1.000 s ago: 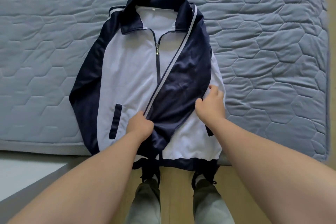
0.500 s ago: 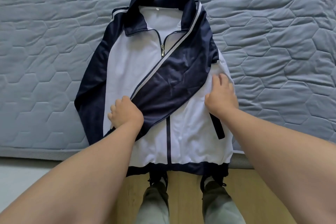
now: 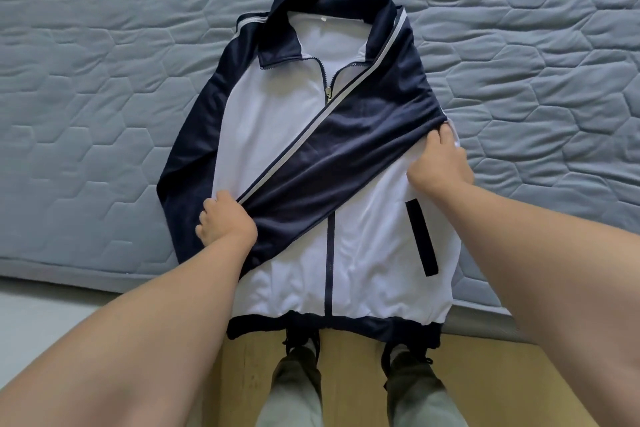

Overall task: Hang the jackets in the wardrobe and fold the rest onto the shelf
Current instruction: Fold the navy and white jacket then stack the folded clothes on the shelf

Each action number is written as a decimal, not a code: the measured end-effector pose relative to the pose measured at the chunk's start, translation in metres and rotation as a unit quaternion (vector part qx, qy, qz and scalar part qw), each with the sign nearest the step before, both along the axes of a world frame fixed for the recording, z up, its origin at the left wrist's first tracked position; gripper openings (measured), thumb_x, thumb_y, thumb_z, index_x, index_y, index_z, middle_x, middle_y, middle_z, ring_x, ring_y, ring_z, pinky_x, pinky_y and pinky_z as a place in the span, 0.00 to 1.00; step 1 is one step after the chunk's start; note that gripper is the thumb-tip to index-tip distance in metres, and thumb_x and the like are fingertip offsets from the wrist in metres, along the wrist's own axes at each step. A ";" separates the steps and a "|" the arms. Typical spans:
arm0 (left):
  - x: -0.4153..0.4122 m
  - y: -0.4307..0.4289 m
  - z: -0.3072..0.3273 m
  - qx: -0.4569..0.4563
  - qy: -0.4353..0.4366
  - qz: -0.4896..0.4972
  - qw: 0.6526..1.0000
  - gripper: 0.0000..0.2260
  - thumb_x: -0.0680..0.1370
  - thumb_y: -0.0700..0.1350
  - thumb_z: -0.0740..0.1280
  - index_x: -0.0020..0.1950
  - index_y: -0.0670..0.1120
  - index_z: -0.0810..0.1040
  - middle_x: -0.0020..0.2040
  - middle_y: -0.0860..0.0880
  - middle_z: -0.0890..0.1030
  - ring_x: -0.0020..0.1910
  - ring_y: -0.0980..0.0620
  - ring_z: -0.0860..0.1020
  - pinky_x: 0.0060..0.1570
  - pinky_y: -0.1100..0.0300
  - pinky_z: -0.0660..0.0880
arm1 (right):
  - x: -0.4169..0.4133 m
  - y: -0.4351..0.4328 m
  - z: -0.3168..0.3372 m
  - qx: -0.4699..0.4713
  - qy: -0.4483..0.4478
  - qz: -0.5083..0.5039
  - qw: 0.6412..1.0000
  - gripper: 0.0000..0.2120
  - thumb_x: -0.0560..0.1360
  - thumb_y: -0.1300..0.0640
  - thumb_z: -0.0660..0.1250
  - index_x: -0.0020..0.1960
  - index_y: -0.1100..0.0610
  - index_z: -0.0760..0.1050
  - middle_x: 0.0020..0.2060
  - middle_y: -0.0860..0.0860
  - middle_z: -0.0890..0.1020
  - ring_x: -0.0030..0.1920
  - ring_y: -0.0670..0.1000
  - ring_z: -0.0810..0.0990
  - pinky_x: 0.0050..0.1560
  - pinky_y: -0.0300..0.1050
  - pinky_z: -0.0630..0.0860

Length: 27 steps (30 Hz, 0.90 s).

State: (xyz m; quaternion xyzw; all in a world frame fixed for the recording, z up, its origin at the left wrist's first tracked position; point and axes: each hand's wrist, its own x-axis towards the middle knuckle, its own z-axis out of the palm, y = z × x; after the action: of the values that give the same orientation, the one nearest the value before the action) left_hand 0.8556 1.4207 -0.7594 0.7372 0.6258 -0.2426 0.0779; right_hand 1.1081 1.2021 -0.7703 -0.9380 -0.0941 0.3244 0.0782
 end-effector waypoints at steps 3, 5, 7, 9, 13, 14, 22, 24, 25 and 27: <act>0.000 0.010 0.004 0.002 -0.066 0.069 0.995 0.19 0.74 0.39 0.66 0.65 0.45 0.73 0.66 0.43 0.73 0.66 0.40 0.72 0.65 0.45 0.68 | -0.010 0.002 0.005 -0.007 -0.024 -0.036 0.999 0.23 0.75 0.59 0.61 0.70 0.55 0.67 0.76 0.50 0.60 0.70 0.58 0.68 0.61 0.56 0.71; -0.003 0.021 0.006 0.022 -0.153 0.179 0.972 0.15 0.76 0.40 0.64 0.63 0.45 0.75 0.66 0.42 0.73 0.64 0.38 0.74 0.64 0.44 0.71 | -0.021 0.009 0.010 0.012 -0.056 -0.070 0.996 0.16 0.74 0.60 0.62 0.62 0.55 0.71 0.68 0.54 0.66 0.64 0.60 0.72 0.59 0.55 0.71; -0.011 0.037 0.007 0.062 -0.202 0.286 0.935 0.16 0.78 0.40 0.63 0.65 0.42 0.73 0.69 0.40 0.71 0.63 0.34 0.75 0.63 0.43 0.72 | -0.038 0.021 0.016 0.058 -0.062 -0.057 0.995 0.12 0.74 0.61 0.61 0.57 0.54 0.71 0.63 0.54 0.68 0.58 0.60 0.73 0.54 0.53 0.73; -0.026 0.056 0.007 0.067 -0.180 0.357 0.914 0.24 0.79 0.43 0.64 0.74 0.38 0.66 0.75 0.37 0.65 0.69 0.33 0.71 0.67 0.42 0.68 | -0.058 0.036 0.021 0.112 -0.057 0.001 0.992 0.11 0.74 0.62 0.61 0.55 0.54 0.71 0.60 0.54 0.68 0.55 0.58 0.72 0.48 0.50 0.71; -0.070 0.080 -0.002 -0.052 -0.108 0.405 0.906 0.31 0.80 0.49 0.66 0.79 0.41 0.61 0.78 0.39 0.64 0.76 0.39 0.66 0.74 0.43 0.66 | -0.106 0.076 0.025 0.176 -0.028 0.120 0.977 0.11 0.75 0.61 0.62 0.57 0.53 0.71 0.59 0.51 0.69 0.49 0.56 0.74 0.46 0.50 0.73; -0.079 0.083 -0.005 -0.080 -0.137 0.415 0.896 0.28 0.79 0.47 0.67 0.77 0.40 0.66 0.75 0.39 0.69 0.73 0.39 0.71 0.70 0.44 0.71 | -0.117 0.087 0.025 0.188 -0.016 0.136 0.973 0.11 0.75 0.61 0.62 0.56 0.52 0.71 0.59 0.51 0.69 0.47 0.56 0.74 0.46 0.49 0.73; -0.054 0.118 0.046 0.137 -0.383 0.421 0.811 0.13 0.85 0.44 0.56 0.67 0.40 0.68 0.63 0.39 0.77 0.56 0.38 0.79 0.54 0.54 0.73 | -0.175 0.156 0.033 0.225 0.107 0.146 0.958 0.11 0.78 0.56 0.60 0.60 0.50 0.73 0.55 0.47 0.75 0.47 0.50 0.75 0.46 0.47 0.73; -0.036 0.118 0.069 0.159 -0.439 0.187 0.864 0.08 0.82 0.43 0.61 0.58 0.40 0.70 0.56 0.41 0.78 0.53 0.41 0.77 0.49 0.58 0.66 | -0.173 0.174 0.041 0.245 0.167 0.056 0.953 0.08 0.78 0.52 0.62 0.55 0.50 0.75 0.47 0.45 0.79 0.46 0.48 0.77 0.43 0.42 0.73; -0.027 0.112 0.080 0.147 -0.471 0.063 0.868 0.06 0.80 0.40 0.63 0.55 0.40 0.71 0.52 0.43 0.76 0.50 0.43 0.75 0.48 0.61 0.65 | -0.171 0.181 0.045 0.256 0.199 -0.007 0.946 0.08 0.78 0.50 0.62 0.54 0.51 0.76 0.45 0.45 0.80 0.45 0.48 0.78 0.43 0.42 0.74; -0.016 0.094 0.090 0.107 -0.488 -0.140 0.855 0.06 0.74 0.33 0.65 0.49 0.37 0.74 0.50 0.42 0.76 0.48 0.43 0.74 0.50 0.58 0.68 | -0.163 0.192 0.054 0.280 0.242 -0.140 0.919 0.11 0.79 0.47 0.62 0.52 0.53 0.76 0.45 0.50 0.82 0.43 0.51 0.79 0.44 0.47 0.77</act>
State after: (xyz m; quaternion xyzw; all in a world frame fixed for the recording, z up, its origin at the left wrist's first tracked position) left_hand 0.8396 1.5144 -0.6699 0.8446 0.4199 0.2083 0.2587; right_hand 0.9453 1.3939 -0.7162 -0.7746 -0.0267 0.4872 0.4024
